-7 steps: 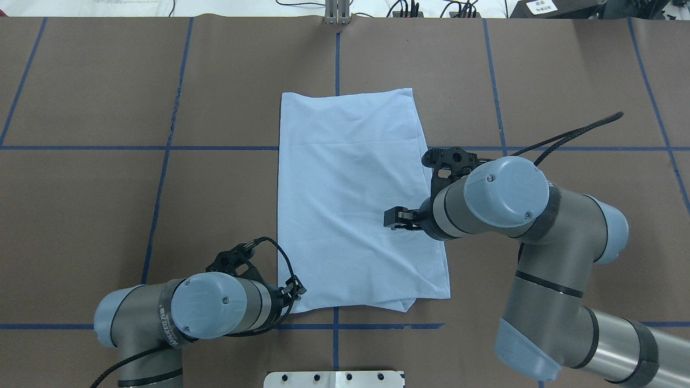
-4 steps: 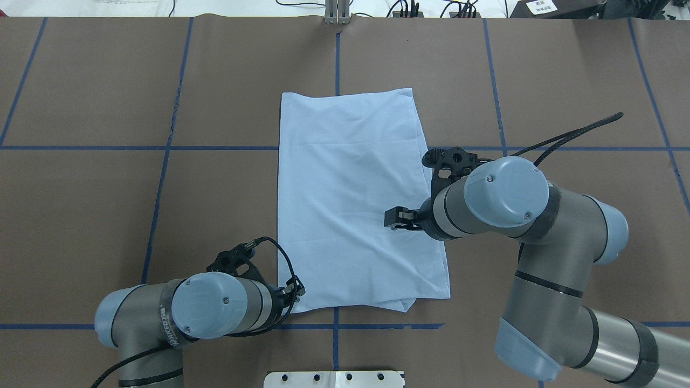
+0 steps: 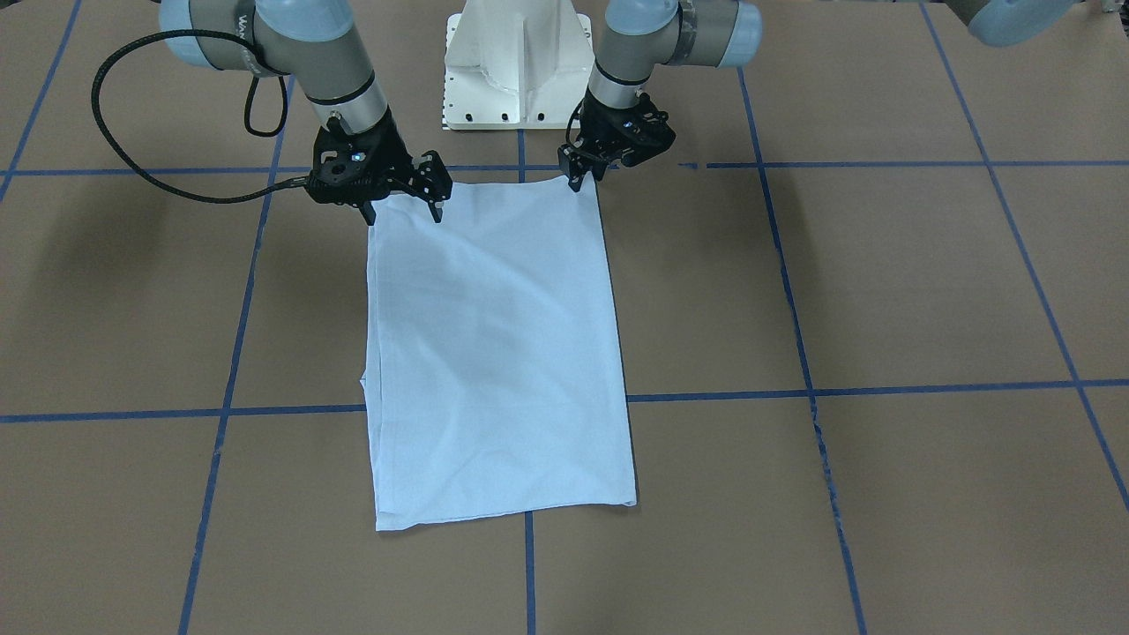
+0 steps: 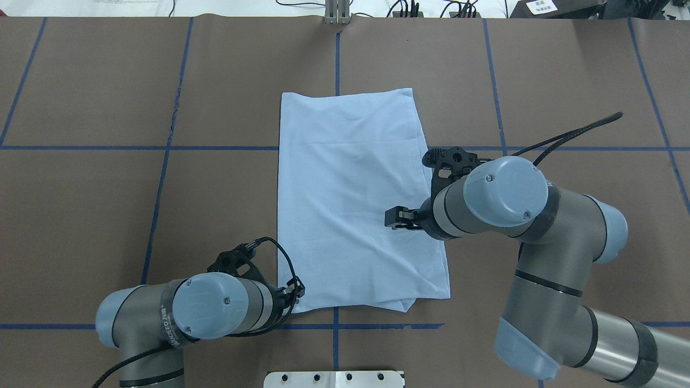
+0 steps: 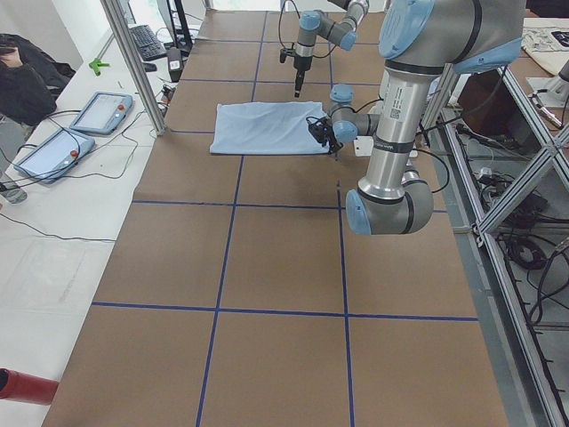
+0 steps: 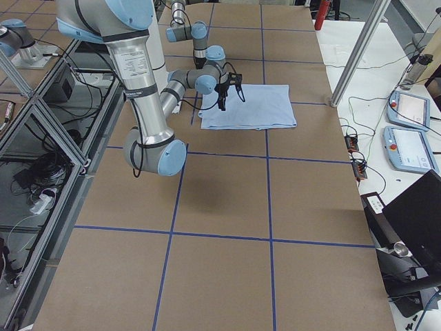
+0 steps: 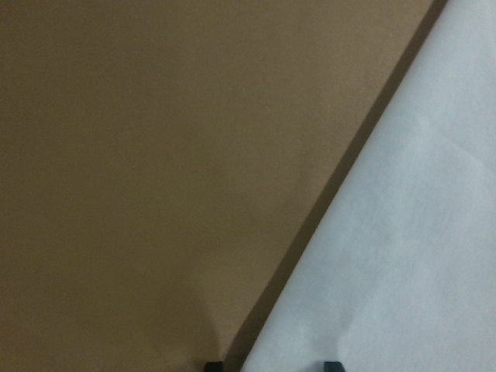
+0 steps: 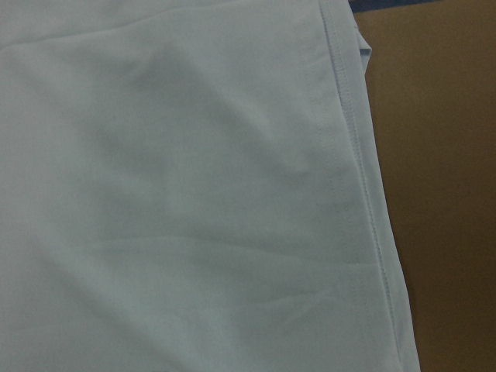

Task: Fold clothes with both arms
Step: 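Move the right gripper to the other near corner while the left holds its corner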

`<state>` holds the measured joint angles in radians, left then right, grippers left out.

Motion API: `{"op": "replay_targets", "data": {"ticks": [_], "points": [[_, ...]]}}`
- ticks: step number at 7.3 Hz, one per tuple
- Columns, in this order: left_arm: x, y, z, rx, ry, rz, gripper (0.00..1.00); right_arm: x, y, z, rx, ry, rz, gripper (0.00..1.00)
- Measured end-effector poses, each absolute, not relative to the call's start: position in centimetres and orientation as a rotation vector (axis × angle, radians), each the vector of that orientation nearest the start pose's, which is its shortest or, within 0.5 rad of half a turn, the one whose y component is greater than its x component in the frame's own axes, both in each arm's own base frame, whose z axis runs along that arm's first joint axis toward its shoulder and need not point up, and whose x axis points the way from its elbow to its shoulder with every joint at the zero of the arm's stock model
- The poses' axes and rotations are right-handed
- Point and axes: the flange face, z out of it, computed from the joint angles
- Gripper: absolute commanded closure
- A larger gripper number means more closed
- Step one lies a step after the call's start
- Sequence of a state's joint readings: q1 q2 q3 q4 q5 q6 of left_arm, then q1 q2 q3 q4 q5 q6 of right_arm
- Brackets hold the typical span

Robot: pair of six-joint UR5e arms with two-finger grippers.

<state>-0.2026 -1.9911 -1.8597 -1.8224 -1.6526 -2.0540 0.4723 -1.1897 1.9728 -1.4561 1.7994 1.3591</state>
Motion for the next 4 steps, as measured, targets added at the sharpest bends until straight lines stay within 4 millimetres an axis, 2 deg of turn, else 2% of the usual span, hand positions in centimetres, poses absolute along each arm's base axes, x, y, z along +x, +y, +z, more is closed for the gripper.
{"op": "replay_targets", "data": {"ticks": [3,4], "points": [[57.28,-24.49,26.69,-0.214,0.961,-0.590,0.63,-46.07,-35.98,26.44,0.098,-0.911,0.140,0.00],[57.30,-24.47,26.63,-0.215,0.962,-0.590,0.73,-46.07,-35.98,26.49,0.098,-0.910,0.140,0.00]]}}
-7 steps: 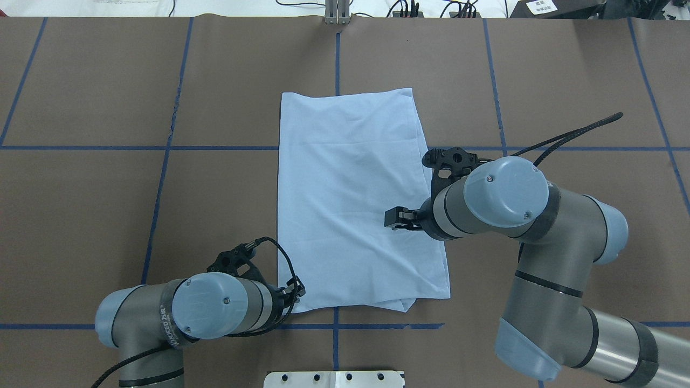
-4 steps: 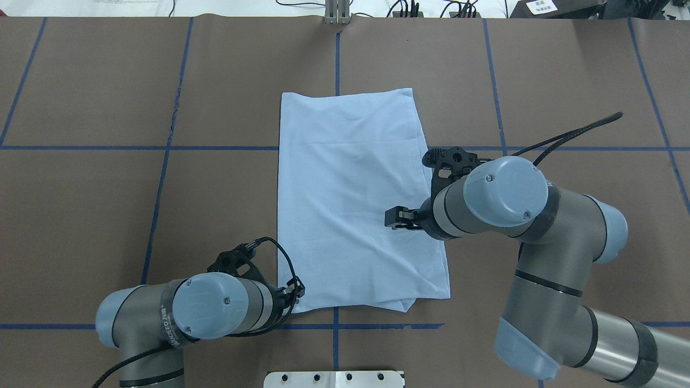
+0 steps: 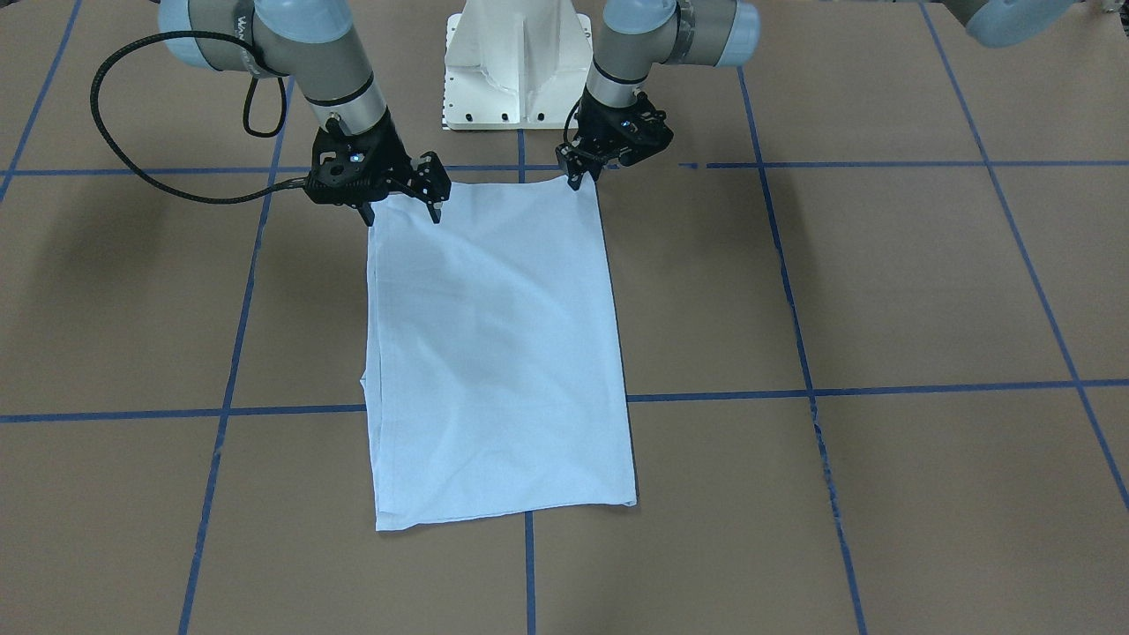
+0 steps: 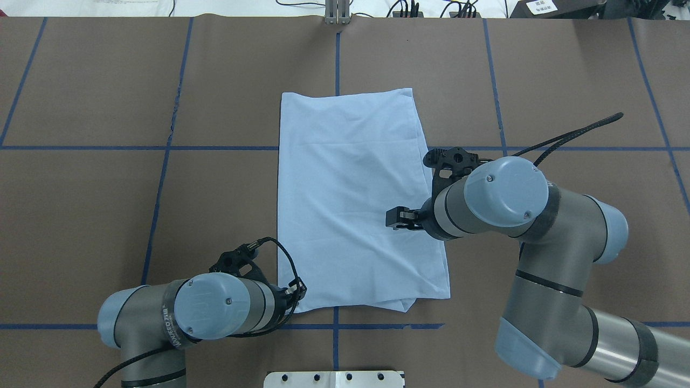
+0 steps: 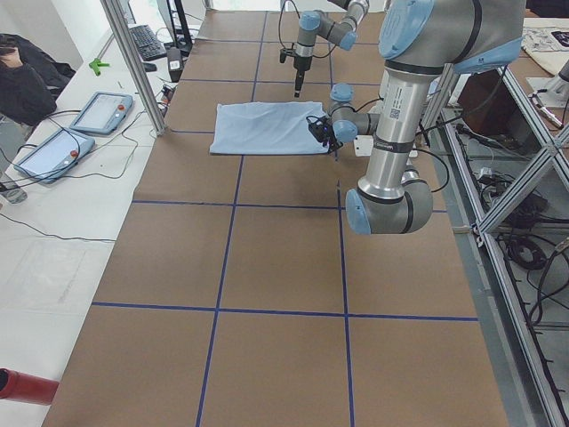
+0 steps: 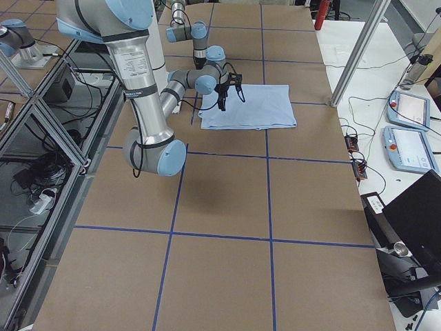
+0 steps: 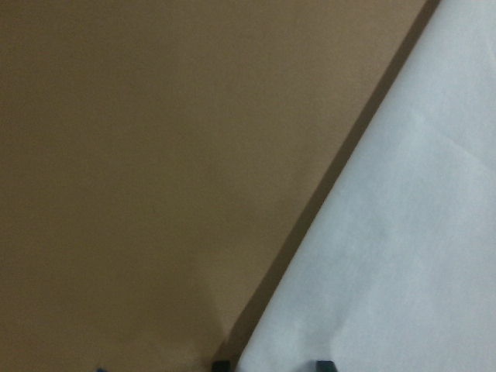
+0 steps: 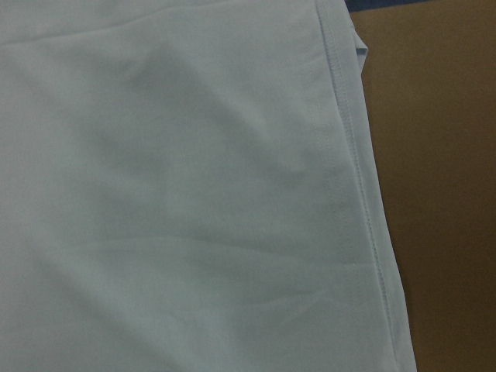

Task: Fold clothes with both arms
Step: 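Move the right gripper to the other near corner while the left holds its corner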

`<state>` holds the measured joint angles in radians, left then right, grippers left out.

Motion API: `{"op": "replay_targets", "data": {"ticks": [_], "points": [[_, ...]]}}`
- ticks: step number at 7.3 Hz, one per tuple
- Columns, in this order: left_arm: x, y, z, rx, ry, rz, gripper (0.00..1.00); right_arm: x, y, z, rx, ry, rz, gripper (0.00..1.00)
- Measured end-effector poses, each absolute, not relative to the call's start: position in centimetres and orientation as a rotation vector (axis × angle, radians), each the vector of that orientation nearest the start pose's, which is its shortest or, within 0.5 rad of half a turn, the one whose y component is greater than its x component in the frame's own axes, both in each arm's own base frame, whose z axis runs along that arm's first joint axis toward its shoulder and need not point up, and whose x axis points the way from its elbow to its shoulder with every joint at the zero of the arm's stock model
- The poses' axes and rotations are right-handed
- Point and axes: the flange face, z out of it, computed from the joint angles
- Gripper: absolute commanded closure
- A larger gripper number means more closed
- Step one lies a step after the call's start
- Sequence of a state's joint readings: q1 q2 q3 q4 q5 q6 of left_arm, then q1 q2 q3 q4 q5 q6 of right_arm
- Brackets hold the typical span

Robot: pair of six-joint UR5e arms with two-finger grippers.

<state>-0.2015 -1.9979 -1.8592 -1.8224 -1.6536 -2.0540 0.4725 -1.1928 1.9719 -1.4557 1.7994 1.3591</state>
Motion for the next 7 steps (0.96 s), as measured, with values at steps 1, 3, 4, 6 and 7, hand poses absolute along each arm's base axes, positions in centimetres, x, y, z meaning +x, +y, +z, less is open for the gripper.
{"op": "replay_targets", "data": {"ticks": [1,3,4,6,7], "points": [[57.31,-24.46,26.63,-0.214,0.962,-0.589,0.86,-46.06,-35.98,26.50,0.098,-0.910,0.140,0.00],[57.30,-24.45,26.65,-0.213,0.961,-0.589,1.00,-46.04,-35.97,26.57,0.098,-0.909,0.141,0.00],[57.26,-24.44,26.63,-0.212,0.962,-0.588,1.00,-46.05,-35.97,26.60,0.097,-0.908,0.141,0.00],[56.89,-24.45,26.20,-0.211,0.972,-0.577,1.00,-46.10,-35.79,26.84,0.083,-0.906,0.160,0.00],[56.66,-24.38,25.85,-0.214,0.980,-0.571,1.00,-46.32,-35.35,26.87,0.060,-0.909,0.193,0.00]]}}
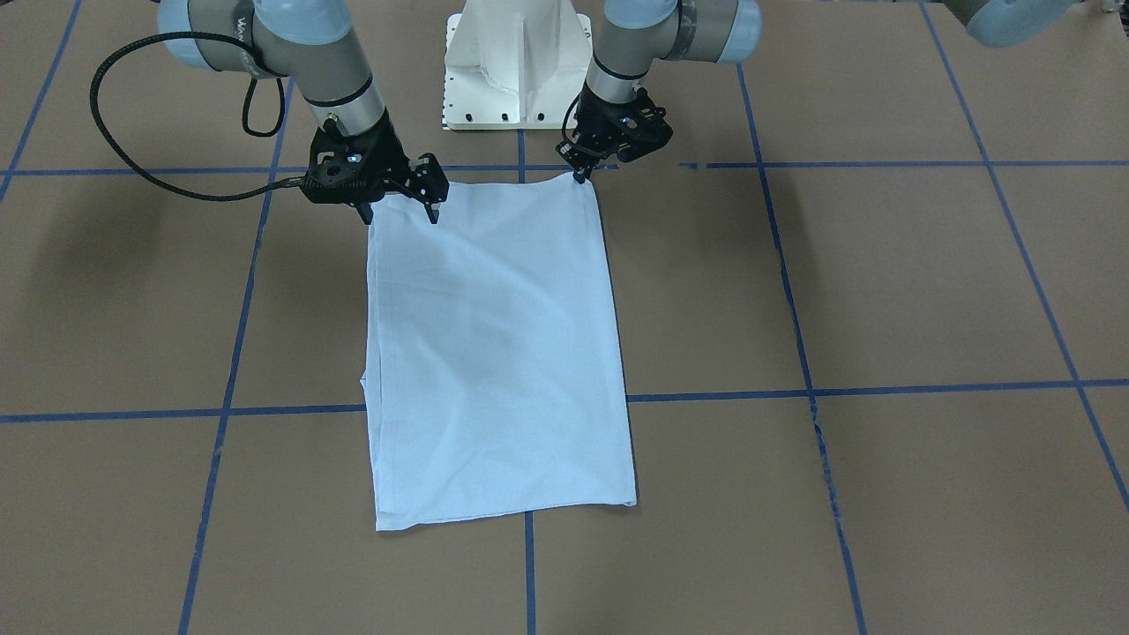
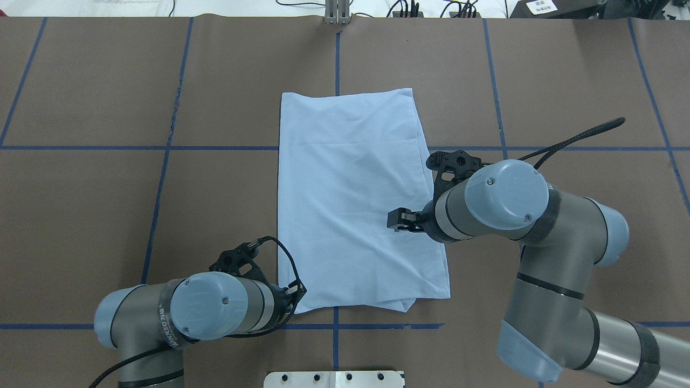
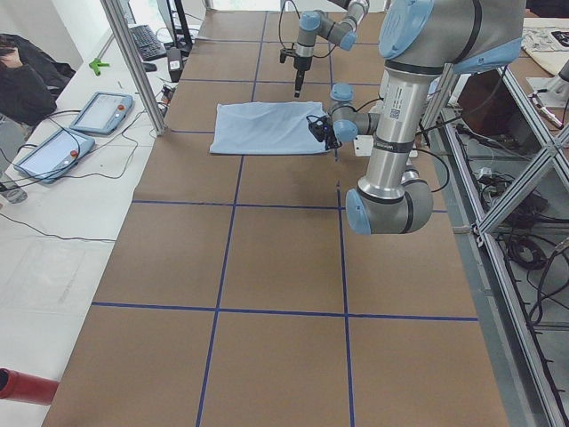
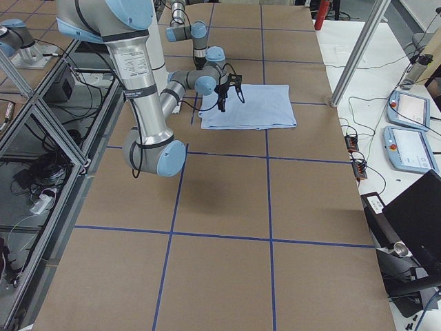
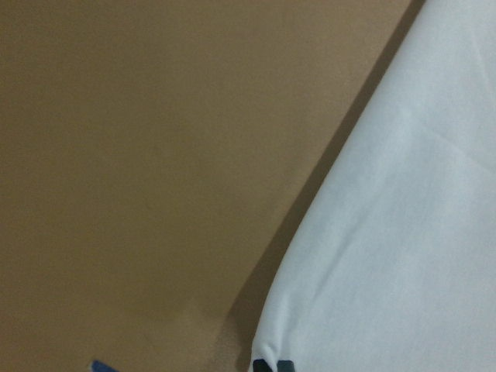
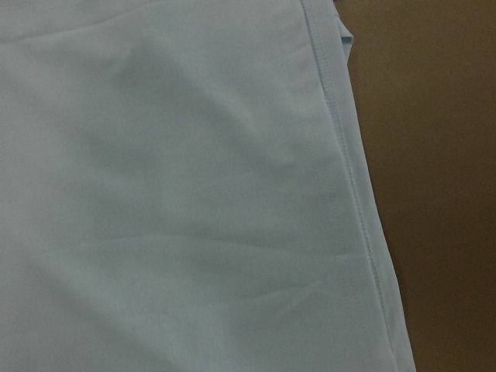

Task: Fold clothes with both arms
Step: 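Move the right gripper to the other near corner while the left holds its corner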

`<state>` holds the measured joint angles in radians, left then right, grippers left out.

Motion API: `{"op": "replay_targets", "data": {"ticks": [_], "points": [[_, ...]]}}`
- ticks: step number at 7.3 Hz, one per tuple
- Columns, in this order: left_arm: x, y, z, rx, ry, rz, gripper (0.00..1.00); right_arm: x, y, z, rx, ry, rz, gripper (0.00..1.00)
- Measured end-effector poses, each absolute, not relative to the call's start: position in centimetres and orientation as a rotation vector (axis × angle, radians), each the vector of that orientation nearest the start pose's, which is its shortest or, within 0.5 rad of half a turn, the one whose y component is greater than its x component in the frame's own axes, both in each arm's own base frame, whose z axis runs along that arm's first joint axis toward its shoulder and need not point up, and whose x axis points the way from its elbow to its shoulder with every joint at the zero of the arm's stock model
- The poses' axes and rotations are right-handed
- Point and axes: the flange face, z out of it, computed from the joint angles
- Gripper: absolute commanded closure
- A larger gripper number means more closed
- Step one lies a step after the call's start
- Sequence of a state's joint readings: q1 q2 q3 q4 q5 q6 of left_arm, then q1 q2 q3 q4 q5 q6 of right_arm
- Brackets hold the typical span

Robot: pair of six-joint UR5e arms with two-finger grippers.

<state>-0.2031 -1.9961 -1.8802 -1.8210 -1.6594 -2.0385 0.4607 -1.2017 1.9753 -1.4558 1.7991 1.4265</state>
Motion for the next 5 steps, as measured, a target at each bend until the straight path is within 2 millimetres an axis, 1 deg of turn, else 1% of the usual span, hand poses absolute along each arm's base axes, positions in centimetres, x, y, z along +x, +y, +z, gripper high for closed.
{"op": "replay_targets", "data": {"ticks": [1,3,5], "points": [[56.5,-24.3,25.5,-0.216,0.986,-0.567,1.00,-46.9,-34.4,26.8,0.015,-0.915,0.252,0.00],[56.3,-24.2,25.2,-0.219,0.993,-0.563,1.00,-48.9,-31.3,27.1,-0.101,-0.905,0.412,0.00],[56.3,-24.2,24.9,-0.220,0.998,-0.561,1.00,-51.4,-27.3,29.0,-0.113,-0.857,0.514,0.00]]}}
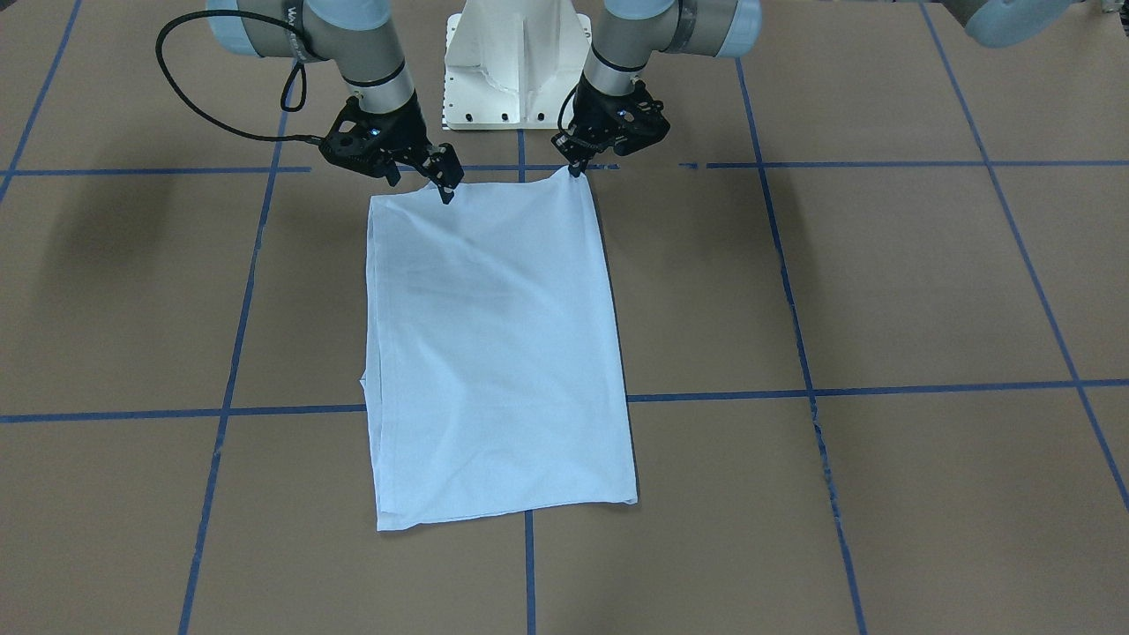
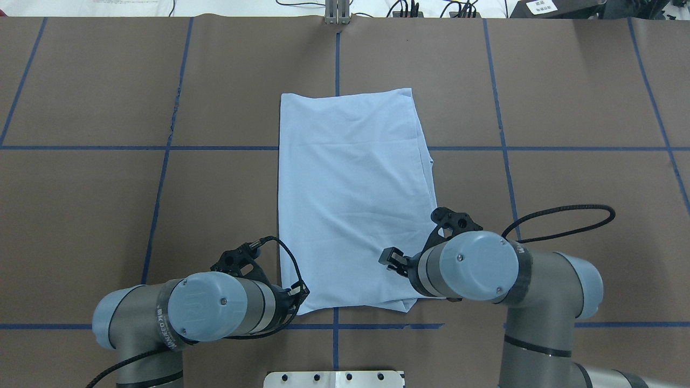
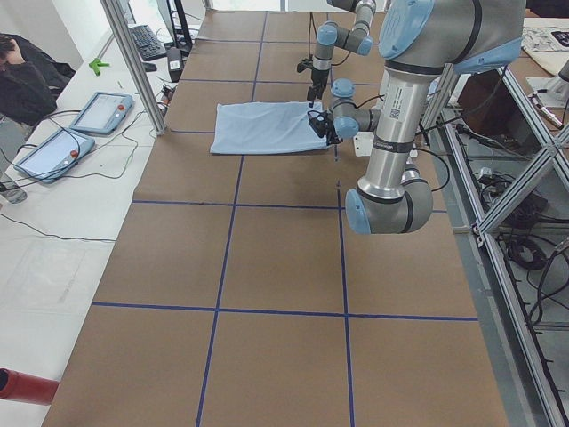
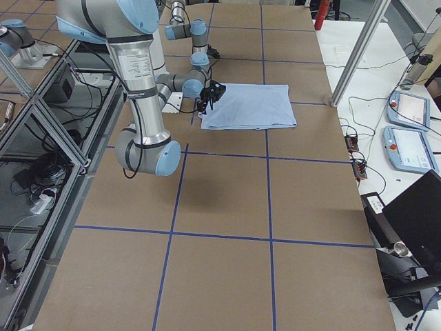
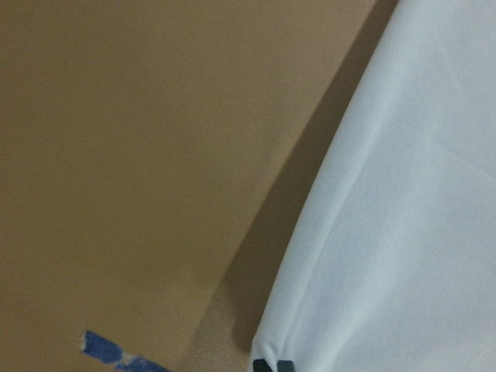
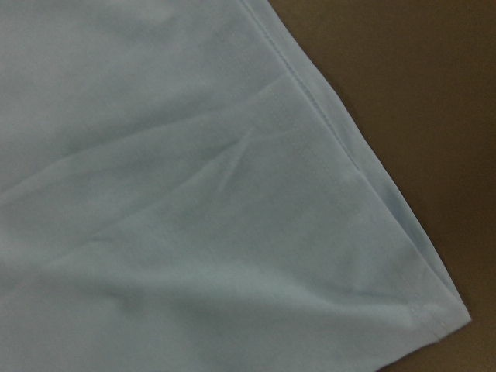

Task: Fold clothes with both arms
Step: 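Move the right gripper to the other near corner while the left holds its corner, then pinch both near corners of the shirt with both grippers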

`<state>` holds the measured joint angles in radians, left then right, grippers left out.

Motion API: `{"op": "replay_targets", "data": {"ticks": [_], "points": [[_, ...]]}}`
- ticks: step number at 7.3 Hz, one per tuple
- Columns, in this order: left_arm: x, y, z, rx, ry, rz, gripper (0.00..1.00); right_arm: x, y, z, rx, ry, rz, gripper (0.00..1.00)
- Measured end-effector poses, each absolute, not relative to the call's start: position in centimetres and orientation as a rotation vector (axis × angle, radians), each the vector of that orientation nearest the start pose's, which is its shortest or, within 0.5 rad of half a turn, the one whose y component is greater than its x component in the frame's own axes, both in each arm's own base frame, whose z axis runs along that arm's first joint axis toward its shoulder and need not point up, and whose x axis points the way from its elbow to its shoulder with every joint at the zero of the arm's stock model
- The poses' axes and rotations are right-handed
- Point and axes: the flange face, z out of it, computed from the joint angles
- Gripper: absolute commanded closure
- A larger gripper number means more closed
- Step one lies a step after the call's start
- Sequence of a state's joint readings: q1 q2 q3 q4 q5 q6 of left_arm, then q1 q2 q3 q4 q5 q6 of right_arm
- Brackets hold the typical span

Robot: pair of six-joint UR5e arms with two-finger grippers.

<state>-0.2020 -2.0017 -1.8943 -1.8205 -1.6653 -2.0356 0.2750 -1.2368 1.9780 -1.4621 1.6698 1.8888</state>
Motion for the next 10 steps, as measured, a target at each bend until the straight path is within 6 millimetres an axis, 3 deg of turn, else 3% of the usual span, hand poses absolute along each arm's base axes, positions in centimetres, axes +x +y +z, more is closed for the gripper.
{"op": "replay_targets", "data": {"ticks": [2,7,8,10], "points": [[56.4,-24.2,24.7,-0.221,1.002,-0.561,1.00,-53.1,-25.3,30.4,-0.106,-0.820,0.520,0.00],[56.4,-24.2,24.7,-0.221,1.001,-0.561,1.00,-54.5,-25.0,31.7,-0.100,-0.787,0.519,0.00],[56.4,-24.2,24.7,-0.221,1.001,-0.561,1.00,-54.6,-25.1,31.8,-0.100,-0.784,0.519,0.16],[56.4,-24.2,24.7,-0.221,1.001,-0.561,1.00,-54.8,-25.1,32.2,-0.101,-0.775,0.520,0.69]]}}
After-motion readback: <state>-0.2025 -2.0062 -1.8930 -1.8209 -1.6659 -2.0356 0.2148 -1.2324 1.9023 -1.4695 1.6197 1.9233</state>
